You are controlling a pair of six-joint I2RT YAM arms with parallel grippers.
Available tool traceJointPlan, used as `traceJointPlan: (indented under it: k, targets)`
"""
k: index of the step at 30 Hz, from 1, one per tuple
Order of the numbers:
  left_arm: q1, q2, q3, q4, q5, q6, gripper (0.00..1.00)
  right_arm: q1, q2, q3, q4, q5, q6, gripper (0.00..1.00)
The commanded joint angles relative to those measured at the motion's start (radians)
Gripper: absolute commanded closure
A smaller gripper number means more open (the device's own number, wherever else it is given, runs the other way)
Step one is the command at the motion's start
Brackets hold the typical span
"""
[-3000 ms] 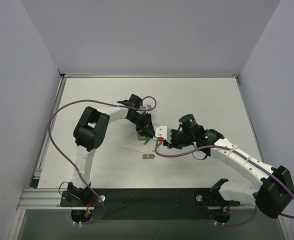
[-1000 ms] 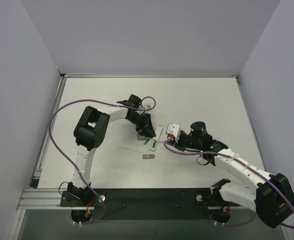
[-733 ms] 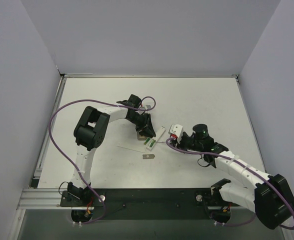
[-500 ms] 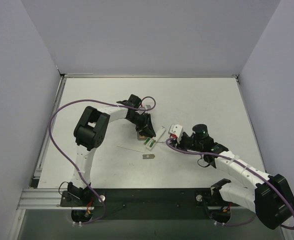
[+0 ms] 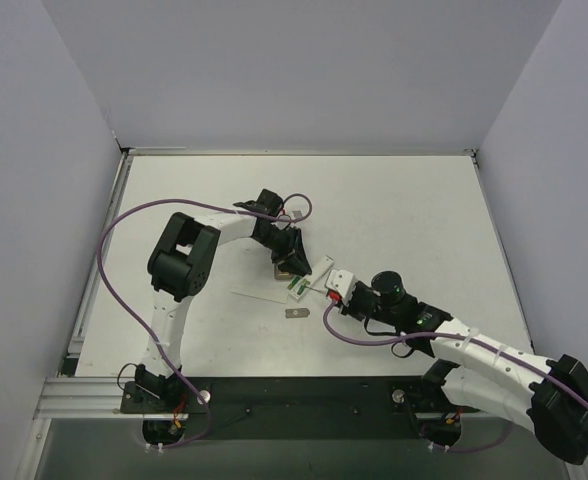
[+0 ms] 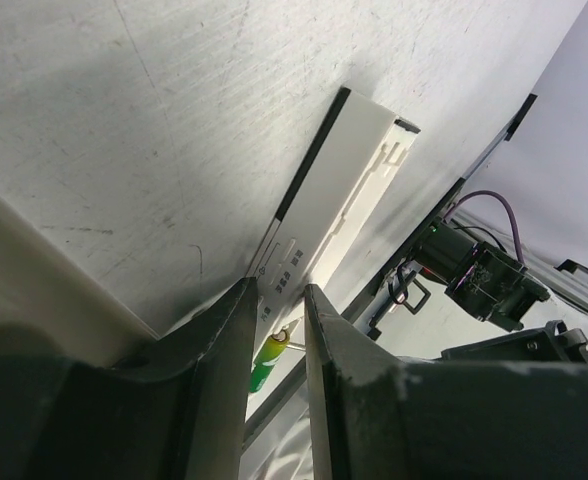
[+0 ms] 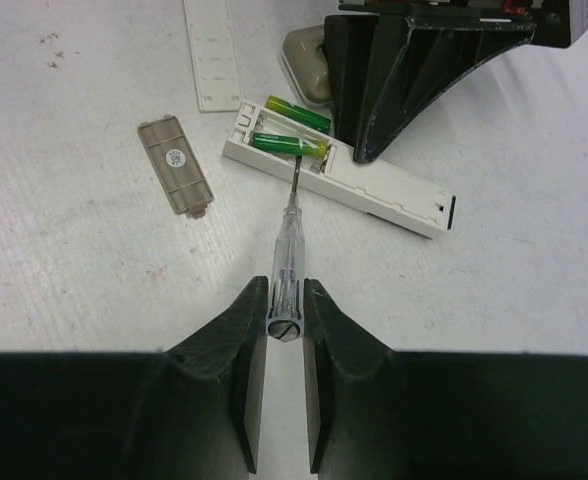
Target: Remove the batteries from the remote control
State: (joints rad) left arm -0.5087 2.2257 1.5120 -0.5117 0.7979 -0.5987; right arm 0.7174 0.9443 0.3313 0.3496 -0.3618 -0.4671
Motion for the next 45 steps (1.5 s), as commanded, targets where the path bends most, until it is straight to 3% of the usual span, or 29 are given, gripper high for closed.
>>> traceJointPlan:
  k: [1, 8, 12, 24, 34, 45]
  targets:
    - [-0.011, 0.04, -0.004, -0.031, -0.049, 0.008, 0.66, 0.089, 0.011, 0.008, 0.008, 0.122, 0.054, 1.0]
    - [-0.013, 0.031, -0.012, -0.033, -0.049, 0.013, 0.66, 0.154, 0.05, 0.011, 0.032, 0.188, 0.105, 1.0]
    - [-0.013, 0.028, -0.013, -0.034, -0.051, 0.013, 0.66, 0.155, 0.048, -0.047, 0.17, 0.196, 0.151, 1.0]
    - [-0.013, 0.026, -0.009, -0.036, -0.046, 0.013, 0.66, 0.198, 0.057, -0.095, 0.327, 0.353, 0.17, 1.0]
    - [-0.019, 0.0, -0.027, -0.024, -0.046, 0.0, 0.66, 0.234, 0.015, -0.103, 0.276, 0.458, 0.123, 1.0]
    - [-0.019, -0.031, -0.027, -0.004, -0.022, -0.01, 0.65, 0.234, 0.01, -0.107, 0.273, 0.379, 0.216, 1.0]
